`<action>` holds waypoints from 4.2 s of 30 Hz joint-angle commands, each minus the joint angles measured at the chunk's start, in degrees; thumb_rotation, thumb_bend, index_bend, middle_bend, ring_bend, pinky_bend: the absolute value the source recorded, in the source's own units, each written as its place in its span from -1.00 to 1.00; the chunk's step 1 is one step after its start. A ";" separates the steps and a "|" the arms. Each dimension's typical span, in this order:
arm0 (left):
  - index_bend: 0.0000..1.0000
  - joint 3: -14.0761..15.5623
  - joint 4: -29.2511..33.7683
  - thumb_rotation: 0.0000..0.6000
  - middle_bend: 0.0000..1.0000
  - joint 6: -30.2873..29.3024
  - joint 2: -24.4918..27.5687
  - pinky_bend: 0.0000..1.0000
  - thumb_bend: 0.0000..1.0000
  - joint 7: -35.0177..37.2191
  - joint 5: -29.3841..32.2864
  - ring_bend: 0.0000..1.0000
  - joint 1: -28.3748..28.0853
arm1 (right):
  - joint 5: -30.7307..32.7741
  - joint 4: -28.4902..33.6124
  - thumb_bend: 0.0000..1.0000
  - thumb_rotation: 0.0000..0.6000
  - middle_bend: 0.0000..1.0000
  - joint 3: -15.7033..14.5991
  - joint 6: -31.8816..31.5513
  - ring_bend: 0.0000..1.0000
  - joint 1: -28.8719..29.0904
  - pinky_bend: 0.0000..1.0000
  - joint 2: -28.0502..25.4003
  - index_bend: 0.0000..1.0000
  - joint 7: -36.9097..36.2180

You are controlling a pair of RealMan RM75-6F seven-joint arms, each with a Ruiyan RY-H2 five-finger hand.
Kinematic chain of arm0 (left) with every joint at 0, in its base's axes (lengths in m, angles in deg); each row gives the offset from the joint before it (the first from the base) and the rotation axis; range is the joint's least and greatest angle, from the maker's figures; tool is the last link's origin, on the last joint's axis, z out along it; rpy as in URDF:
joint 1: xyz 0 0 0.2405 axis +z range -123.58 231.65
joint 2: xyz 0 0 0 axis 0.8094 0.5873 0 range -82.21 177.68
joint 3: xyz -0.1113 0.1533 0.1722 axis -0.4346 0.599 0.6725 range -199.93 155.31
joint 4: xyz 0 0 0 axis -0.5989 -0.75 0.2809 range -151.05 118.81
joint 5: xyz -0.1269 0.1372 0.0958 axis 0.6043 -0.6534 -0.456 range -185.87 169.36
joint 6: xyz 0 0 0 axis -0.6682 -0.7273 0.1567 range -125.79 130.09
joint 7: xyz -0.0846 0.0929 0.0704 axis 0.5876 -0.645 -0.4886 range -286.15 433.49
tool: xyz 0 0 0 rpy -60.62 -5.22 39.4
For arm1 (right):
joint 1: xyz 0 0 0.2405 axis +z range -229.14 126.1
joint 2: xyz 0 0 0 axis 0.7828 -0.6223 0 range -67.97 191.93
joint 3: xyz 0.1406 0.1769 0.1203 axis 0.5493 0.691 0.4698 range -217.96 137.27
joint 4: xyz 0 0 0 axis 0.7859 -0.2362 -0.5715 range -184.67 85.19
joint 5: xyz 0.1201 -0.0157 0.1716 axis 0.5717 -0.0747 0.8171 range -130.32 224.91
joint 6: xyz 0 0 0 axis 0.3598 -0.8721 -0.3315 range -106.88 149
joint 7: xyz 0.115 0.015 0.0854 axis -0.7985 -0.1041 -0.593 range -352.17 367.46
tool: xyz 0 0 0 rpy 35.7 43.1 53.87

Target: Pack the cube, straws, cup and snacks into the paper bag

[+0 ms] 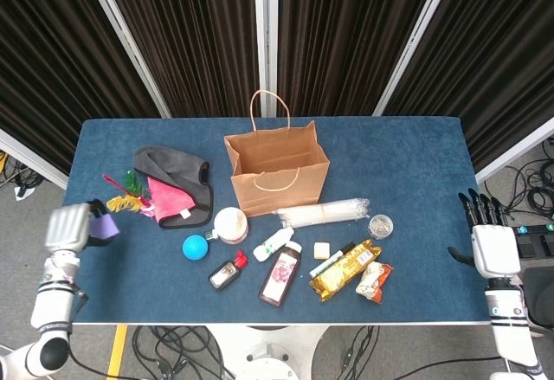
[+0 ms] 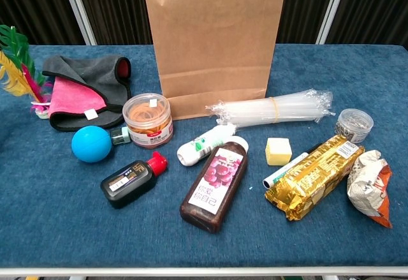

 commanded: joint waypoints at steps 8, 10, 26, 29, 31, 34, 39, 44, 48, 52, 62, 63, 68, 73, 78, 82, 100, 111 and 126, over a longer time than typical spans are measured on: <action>0.27 -3.34 4.87 1.00 0.29 -7.37 5.81 0.38 -0.54 -11.80 5.90 0.19 -2.68 | -0.36 -0.03 -1.00 1.00 -1.00 0.02 -0.79 -1.00 -0.14 -1.00 -0.31 -1.00 -0.98; 0.27 -3.75 3.84 1.00 0.29 -8.15 5.44 0.38 -0.54 -11.14 3.71 0.19 -3.21 | -0.31 -0.03 -1.00 1.00 -1.00 -0.01 -0.88 -1.00 -0.27 -1.00 -0.43 -1.00 -1.06; 0.27 -10.08 -13.41 1.00 0.28 -6.68 -1.18 0.37 -0.54 2.36 -16.17 0.19 -14.27 | 0.44 -0.32 -1.00 1.00 -1.00 0.15 -1.18 -1.00 -0.88 -1.00 -0.72 -1.00 -1.62; 0.27 -11.38 -14.52 1.00 0.28 -6.00 -2.34 0.37 -0.54 4.18 -18.10 0.19 -16.83 | 0.52 -0.43 -1.00 1.00 -1.00 0.13 -1.03 -1.00 -0.87 -1.00 -0.55 -1.00 -1.70; 0.26 -11.85 -15.44 1.00 0.28 -5.91 -3.11 0.37 -0.54 4.39 -19.25 0.19 -18.26 | 0.55 -0.54 -1.00 1.00 -1.00 0.10 -0.97 -1.00 -0.87 -1.00 -0.44 -1.00 -1.76; 0.26 -12.95 -15.52 1.00 0.28 -4.95 -4.33 0.37 -0.54 5.17 -19.45 0.19 -20.38 | 0.68 -0.87 -1.00 1.00 -1.00 0.09 -0.83 -1.00 -0.91 -1.00 -0.29 -1.00 -1.87; 0.26 -14.36 -14.51 1.00 0.28 -3.97 -6.13 0.37 -0.54 4.72 -20.41 0.19 -24.05 | 0.92 -1.58 -1.00 1.00 -1.00 0.08 -0.43 -1.00 -0.90 -1.00 0.02 -1.00 -2.47; 0.26 -15.63 -12.29 1.00 0.28 -1.93 -7.71 0.37 -0.54 4.01 -18.88 0.19 -27.01 | 0.89 -2.46 -1.00 1.00 -1.00 0.04 -0.27 -1.00 -0.89 -1.00 0.41 -1.00 -3.40; 0.26 -16.97 -9.68 1.00 0.28 -0.05 -9.14 0.37 -0.54 5.31 -15.74 0.19 -28.59 | 0.93 -3.19 -1.00 1.00 -1.00 0.13 -0.11 -1.00 -0.83 -1.00 0.61 -1.00 -4.31; 0.26 -18.12 -9.22 1.00 0.28 0.91 -11.23 0.37 -0.54 8.25 -13.73 0.19 -29.98 | 1.05 -4.01 -1.00 1.00 -1.00 0.10 0.11 -1.00 -0.92 -1.00 0.78 -1.00 -5.20; 0.25 -18.36 -11.25 1.00 0.28 1.55 -16.05 0.37 -0.54 13.84 -13.24 0.19 -32.56 | 1.76 -5.53 -1.00 1.00 -1.00 0.43 0.84 -1.00 -0.96 -1.00 0.98 -1.00 -6.70; 0.25 -18.44 -11.17 1.00 0.28 1.80 -16.40 0.37 -0.54 14.48 -12.98 0.19 -32.73 | 1.80 -5.64 -1.00 1.00 -1.00 0.43 0.97 -1.00 -0.93 -1.00 1.05 -1.00 -6.77; 0.25 -18.81 -11.58 1.00 0.28 3.43 -18.27 0.37 -0.54 17.84 -11.76 0.19 -33.78 | 2.16 -6.37 -1.00 1.00 -1.00 0.42 1.70 -1.00 -0.84 -1.00 1.44 -1.00 -7.05; 0.25 -18.00 -15.32 1.00 0.27 5.04 -20.30 0.36 -0.54 21.48 -12.98 0.19 -34.99 | 2.67 -6.98 -1.00 1.00 -1.00 0.69 2.14 -1.00 -0.80 -1.00 1.57 -1.00 -7.42; 0.21 -17.52 -18.91 1.00 0.25 6.18 -22.00 0.34 -0.54 24.45 -13.36 0.17 -35.67 | 3.30 -7.63 -1.00 1.00 -1.00 0.97 2.71 -1.00 -0.80 -1.00 1.63 -1.00 -7.84; -0.20 -16.83 -19.16 1.00 -0.01 8.83 -21.22 0.14 -0.64 26.91 -13.07 -0.07 -35.43 | 3.56 -8.12 -1.00 1.00 -1.00 1.09 3.15 -1.00 -0.69 -1.00 1.75 -1.00 -8.02; -0.57 -16.20 -8.19 1.00 -0.34 2.80 -12.88 -0.24 -0.94 20.15 -14.20 -0.38 -30.53 | 3.34 -7.18 -1.00 1.00 -1.00 1.21 3.19 -1.00 -0.38 -1.00 1.52 -1.00 -7.02; -0.50 -9.34 -3.68 1.00 -0.34 -7.07 1.37 -0.24 -0.91 5.96 -18.12 -0.38 -18.72 | 1.40 -4.96 -1.00 1.00 -1.00 0.37 1.51 -1.00 -0.53 -1.00 0.80 -1.00 -6.29; -0.49 5.08 1.16 1.00 -0.34 -14.02 8.36 -0.27 -0.91 5.21 -14.36 -0.38 2.36 | -5.78 8.36 -1.00 1.00 -0.99 -1.30 0.65 -1.00 2.01 -1.00 -7.14 -1.00 -2.93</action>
